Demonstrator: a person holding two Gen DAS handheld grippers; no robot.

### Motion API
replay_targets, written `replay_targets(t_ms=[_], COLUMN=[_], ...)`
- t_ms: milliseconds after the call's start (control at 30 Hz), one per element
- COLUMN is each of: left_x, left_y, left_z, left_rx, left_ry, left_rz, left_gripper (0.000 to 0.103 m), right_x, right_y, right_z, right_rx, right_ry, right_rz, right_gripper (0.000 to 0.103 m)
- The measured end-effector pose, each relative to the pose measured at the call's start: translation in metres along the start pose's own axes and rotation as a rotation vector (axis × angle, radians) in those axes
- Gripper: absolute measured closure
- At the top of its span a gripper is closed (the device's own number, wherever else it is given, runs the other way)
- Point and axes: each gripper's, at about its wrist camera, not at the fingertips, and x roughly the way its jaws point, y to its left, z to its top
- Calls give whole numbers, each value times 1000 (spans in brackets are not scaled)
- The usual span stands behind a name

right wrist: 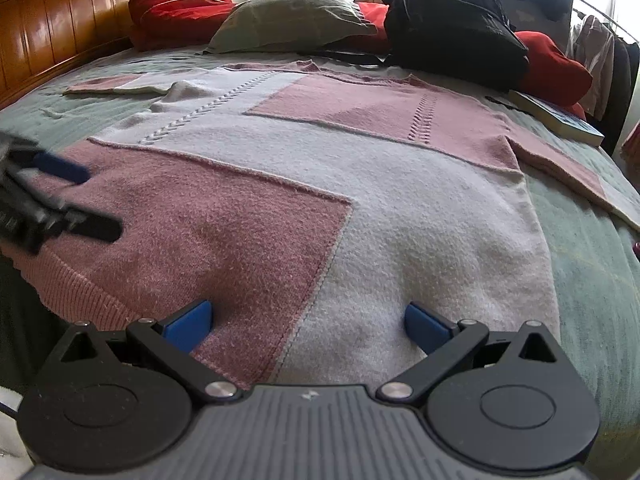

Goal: Fold clothes
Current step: 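Move the left tool over to the pink sweater sleeve cuff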

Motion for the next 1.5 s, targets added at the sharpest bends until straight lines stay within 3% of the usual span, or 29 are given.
replay_targets(t_ms=[167,233,367,433,533,700,800,967,1100,1300,1500], left_x=[-17,-23,-23,-15,-5,-14,-23,-43,-50,-46,-25], left_y=[-4,-4,0,-3,-7,-3,9,43,79,139,173], left_z=[-7,-1,7,5,-2,-1,9,35,54,70,70], left_rx=[47,42,-22,-24,-27,-29,-37,-15,-21,-97,-137], left_ry=[20,-6,-48,-27,20,0,-46,-174,-229,-241,-242], left_rz=[31,35,-53,-68,-51,-72,-63,23,107,157,171], left_gripper=[1,1,1,1,1,1,1,1,1,1,1], right_x=[0,0,0,0,0,0,0,-1,-3,-9,-7], right_y=[0,-1,-1,-2,-1,0,0,0,1,6,9], right_z=[-1,-1,-2,-2,-2,-2,-2,-1,7,22,43], right_rx=[3,4,4,4,6,6,4,2,4,-19,-36], right_ry=[-2,-4,-9,-10,-11,-10,-9,-5,29,37,40], right_rz=[0,2,4,5,5,5,3,2,-8,-41,-60], right_gripper=[0,0,0,0,0,0,0,0,0,0,0])
